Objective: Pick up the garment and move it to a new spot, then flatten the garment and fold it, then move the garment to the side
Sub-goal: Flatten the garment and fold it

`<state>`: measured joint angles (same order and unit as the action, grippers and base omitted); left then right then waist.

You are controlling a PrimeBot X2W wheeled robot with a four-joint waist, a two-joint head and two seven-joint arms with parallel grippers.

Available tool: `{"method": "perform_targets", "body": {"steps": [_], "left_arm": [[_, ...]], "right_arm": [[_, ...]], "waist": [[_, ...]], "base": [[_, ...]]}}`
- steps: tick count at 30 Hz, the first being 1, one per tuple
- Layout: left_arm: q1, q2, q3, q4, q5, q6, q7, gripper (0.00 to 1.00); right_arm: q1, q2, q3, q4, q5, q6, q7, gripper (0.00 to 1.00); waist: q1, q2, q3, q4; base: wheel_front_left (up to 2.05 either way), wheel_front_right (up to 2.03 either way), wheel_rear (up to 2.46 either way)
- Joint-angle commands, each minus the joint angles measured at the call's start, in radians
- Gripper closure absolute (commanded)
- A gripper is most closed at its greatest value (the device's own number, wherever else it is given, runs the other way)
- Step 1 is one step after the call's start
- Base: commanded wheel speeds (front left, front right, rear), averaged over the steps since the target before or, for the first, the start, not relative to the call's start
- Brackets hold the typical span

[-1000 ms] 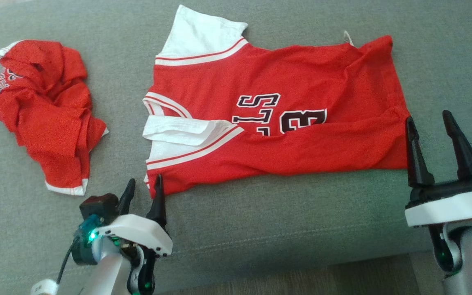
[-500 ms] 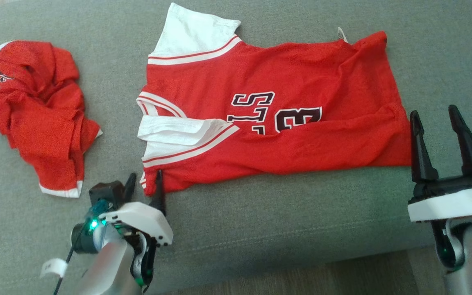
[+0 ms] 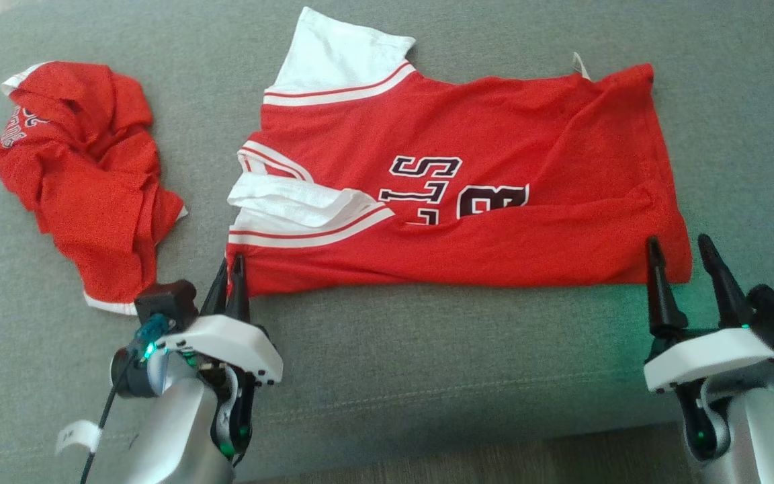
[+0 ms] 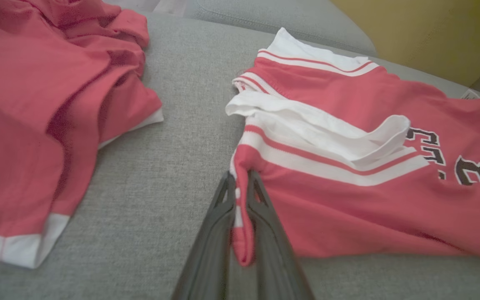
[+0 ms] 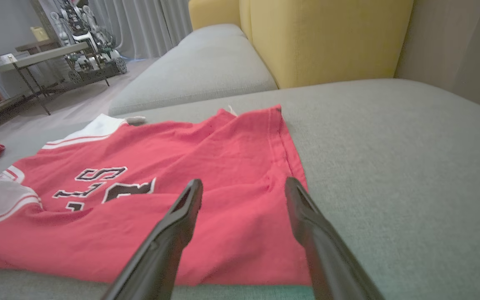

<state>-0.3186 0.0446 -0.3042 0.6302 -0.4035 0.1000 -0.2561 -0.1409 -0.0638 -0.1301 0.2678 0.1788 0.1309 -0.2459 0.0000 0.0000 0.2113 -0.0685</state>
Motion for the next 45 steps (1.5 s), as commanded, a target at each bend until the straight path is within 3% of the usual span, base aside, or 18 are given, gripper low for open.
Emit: {"method": "perform_targets", "body": {"steps": [1,16,29,30,31,32,40,45], "left_arm": [[0.007,0.021,0.043,-0.054,0.015,0.005,-0.005,1.00],[0.064,0.009,0.052,-0.171,0.065,-0.034,-0.006,1.00],[0.067,0.007,0.048,-0.178,0.077,-0.045,-0.006,1.00],[0.067,0.006,0.048,-0.178,0.077,-0.045,-0.006,1.00],[0.067,0.006,0.047,-0.178,0.077,-0.045,-0.006,1.00],[0.067,0.006,0.047,-0.178,0.077,-0.045,-0.006,1.00],[0.077,0.008,0.041,-0.131,0.088,-0.063,-0.006,1.00],[0.079,0.026,0.017,-0.079,0.102,-0.097,-0.006,1.00]], "right_arm": [[-0.047,0.002,0.004,-0.004,0.008,0.000,0.003,0.00],[-0.201,0.013,-0.158,0.357,0.050,0.000,0.031,0.00],[-0.283,0.013,-0.095,0.594,0.118,0.000,0.026,0.00],[-0.288,0.013,-0.081,0.605,0.131,0.000,0.027,0.45],[-0.291,0.013,-0.068,0.613,0.140,0.000,0.026,0.77],[-0.294,0.013,-0.058,0.618,0.144,0.000,0.024,1.00],[-0.295,0.005,-0.100,0.592,0.074,0.000,0.007,1.00],[-0.286,-0.022,-0.128,0.553,0.022,0.000,0.033,1.00]], "waist": [[0.0000,0.0000,-0.001,0.006],[0.0000,0.0000,0.009,0.040],[0.0000,0.0000,0.016,0.048],[0.0000,0.0000,0.016,0.048],[0.0000,0.0000,0.015,0.047],[0.0000,0.0000,0.013,0.046],[0.0000,0.0000,-0.014,0.037],[0.0000,0.0000,-0.032,0.040]], "base": [[0.00,0.00,0.00],[0.00,0.00,0.00],[0.00,0.00,0.00],[0.00,0.00,0.00],[0.00,0.00,0.00],[0.00,0.00,0.00],[0.00,0.00,0.00],[0.00,0.00,0.00]]}}
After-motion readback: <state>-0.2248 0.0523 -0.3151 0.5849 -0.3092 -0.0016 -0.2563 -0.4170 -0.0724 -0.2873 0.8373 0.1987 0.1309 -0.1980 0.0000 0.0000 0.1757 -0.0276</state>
